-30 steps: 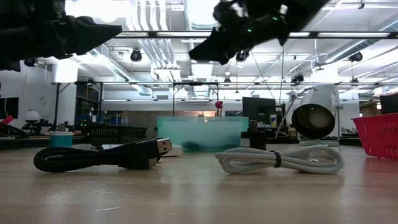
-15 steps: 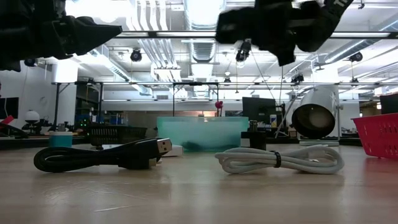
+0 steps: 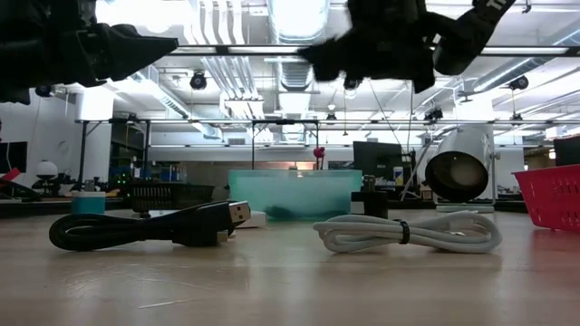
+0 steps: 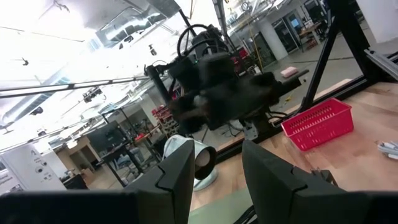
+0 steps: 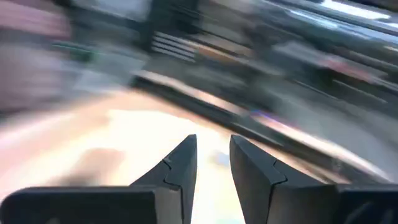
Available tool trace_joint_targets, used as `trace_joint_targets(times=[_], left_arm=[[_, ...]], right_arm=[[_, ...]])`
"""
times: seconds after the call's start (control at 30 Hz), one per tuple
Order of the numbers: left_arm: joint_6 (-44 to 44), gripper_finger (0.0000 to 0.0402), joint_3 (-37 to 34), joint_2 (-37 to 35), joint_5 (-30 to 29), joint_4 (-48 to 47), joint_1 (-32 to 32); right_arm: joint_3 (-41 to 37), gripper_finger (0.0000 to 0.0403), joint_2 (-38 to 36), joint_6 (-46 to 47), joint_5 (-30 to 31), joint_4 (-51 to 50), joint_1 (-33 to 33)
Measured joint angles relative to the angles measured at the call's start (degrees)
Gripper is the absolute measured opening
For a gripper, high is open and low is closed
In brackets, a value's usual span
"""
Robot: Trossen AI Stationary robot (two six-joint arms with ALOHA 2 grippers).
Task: Pick and place items into bin
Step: Put the white charger cable into the green bin
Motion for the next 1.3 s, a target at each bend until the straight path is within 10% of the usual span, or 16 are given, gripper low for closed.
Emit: trace_joint_targets(times=[0.3,0.47,0.83,1.3], left_arm=[[0.0,0.0118,0.02,0.0,0.02,0.0,0.0],[0.0,0.0118,0.02,0.0,0.02,-0.01,0.01],[-0.02,0.0118,0.07,0.0,0.02,0.0,0.02],[-0.02,0.0118,0.07,0.0,0.02,0.0,0.02]], right_arm=[[0.0,0.0068,-0.02,8.53,93.99,-0.19,3.8],[0.0,0.0072,-0.02,0.92,119.45,-0.19,5.5],[0.0,0.0068,-0.02,-0.32,114.36,-0.56,7.57],[0.0,0.007,-0.24,4.02,42.6,-8.32,13.17]])
